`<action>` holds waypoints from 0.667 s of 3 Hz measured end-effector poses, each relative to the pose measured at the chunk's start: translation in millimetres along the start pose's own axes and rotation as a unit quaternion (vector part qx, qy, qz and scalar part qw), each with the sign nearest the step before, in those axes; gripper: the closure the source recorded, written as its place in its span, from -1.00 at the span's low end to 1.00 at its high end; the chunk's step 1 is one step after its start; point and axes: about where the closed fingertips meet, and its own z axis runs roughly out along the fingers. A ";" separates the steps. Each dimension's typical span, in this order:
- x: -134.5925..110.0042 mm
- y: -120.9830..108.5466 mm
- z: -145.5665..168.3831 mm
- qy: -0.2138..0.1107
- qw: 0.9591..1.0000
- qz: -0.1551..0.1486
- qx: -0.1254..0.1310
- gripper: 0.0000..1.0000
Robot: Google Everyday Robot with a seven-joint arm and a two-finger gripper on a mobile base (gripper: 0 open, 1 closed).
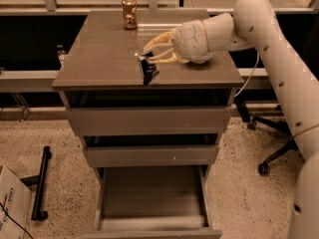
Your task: Pick rxbar blueberry from bottom drawer and place on counter
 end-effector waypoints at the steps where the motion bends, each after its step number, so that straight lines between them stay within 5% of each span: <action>1: 10.6 -25.7 16.7 0.002 1.000 -0.020 -0.011 1.00; 2: 37.9 -36.5 35.3 0.013 1.000 -0.014 -0.022 1.00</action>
Offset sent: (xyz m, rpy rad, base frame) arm 0.1007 0.0383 -0.0240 -0.0964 -0.0002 -0.0088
